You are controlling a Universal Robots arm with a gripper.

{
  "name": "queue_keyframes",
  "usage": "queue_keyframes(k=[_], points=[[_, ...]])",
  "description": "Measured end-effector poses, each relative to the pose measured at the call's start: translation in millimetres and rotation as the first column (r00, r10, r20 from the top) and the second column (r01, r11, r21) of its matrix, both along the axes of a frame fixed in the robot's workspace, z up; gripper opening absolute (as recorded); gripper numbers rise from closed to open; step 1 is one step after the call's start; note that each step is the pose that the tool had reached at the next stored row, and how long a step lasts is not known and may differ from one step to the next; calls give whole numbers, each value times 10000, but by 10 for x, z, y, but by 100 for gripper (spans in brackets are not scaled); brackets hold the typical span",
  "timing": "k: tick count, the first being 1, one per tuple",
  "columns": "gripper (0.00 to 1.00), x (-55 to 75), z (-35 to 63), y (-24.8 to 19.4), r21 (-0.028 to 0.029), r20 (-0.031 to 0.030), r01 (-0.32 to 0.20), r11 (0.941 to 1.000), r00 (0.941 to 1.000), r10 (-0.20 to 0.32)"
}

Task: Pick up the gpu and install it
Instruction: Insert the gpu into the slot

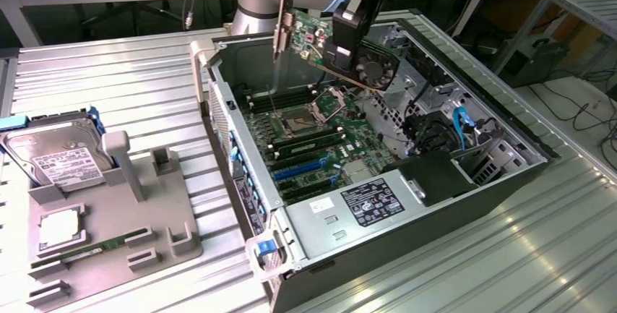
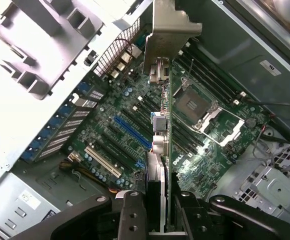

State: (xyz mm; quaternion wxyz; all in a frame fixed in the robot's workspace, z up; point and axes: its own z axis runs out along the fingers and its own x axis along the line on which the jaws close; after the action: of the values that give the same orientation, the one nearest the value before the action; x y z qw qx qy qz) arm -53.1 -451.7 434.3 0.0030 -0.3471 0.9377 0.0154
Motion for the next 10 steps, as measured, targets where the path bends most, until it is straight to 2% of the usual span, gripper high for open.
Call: queue_keyframes(k=[10], points=[[27,0,0,0,0,0,-629,9980,9980,629]])
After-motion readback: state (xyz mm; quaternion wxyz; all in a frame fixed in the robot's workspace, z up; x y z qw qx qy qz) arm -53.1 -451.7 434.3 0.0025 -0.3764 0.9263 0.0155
